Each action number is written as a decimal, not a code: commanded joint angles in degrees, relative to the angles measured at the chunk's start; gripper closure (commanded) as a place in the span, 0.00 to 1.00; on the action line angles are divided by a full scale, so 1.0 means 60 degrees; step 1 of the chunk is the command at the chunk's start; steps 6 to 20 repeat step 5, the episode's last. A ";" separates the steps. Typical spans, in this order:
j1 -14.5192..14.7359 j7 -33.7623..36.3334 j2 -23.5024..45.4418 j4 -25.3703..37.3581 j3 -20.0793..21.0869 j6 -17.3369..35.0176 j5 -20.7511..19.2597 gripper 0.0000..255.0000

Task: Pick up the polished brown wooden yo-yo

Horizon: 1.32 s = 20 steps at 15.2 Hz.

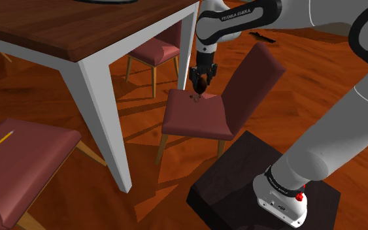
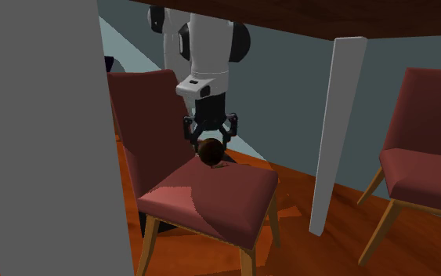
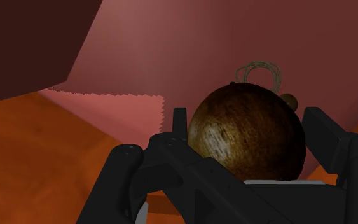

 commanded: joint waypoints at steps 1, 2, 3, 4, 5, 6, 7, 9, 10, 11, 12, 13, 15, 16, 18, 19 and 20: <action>-0.0003 0.0003 -0.0100 0.0146 -0.0003 -0.0248 -0.0001 1.00; -0.0003 0.0006 -0.0137 0.0234 -0.0003 -0.0373 -0.0001 1.00; -0.0003 0.0009 -0.0172 0.0325 -0.0004 -0.0499 -0.0002 1.00; -0.0004 0.0009 -0.0178 0.0338 -0.0004 -0.0518 -0.0002 1.00; -0.0004 0.0009 -0.0178 0.0338 -0.0004 -0.0518 -0.0002 1.00; -0.0004 0.0009 -0.0178 0.0338 -0.0004 -0.0518 -0.0002 1.00; -0.0004 0.0009 -0.0178 0.0338 -0.0004 -0.0518 -0.0002 1.00; -0.0004 0.0009 -0.0178 0.0338 -0.0004 -0.0518 -0.0002 1.00; -0.0004 0.0009 -0.0178 0.0338 -0.0004 -0.0518 -0.0002 1.00; -0.0004 0.0009 -0.0178 0.0338 -0.0004 -0.0518 -0.0002 1.00; -0.0004 0.0009 -0.0178 0.0338 -0.0004 -0.0518 -0.0002 1.00; -0.0004 0.0009 -0.0178 0.0338 -0.0004 -0.0518 -0.0002 1.00; -0.0004 0.0009 -0.0178 0.0338 -0.0004 -0.0518 -0.0002 1.00; -0.0004 0.0009 -0.0178 0.0338 -0.0004 -0.0518 -0.0002 1.00; -0.0004 0.0009 -0.0178 0.0338 -0.0004 -0.0518 -0.0002 1.00; -0.0004 0.0009 -0.0178 0.0338 -0.0004 -0.0518 -0.0002 1.00; -0.0004 0.0009 -0.0178 0.0338 -0.0004 -0.0518 -0.0002 1.00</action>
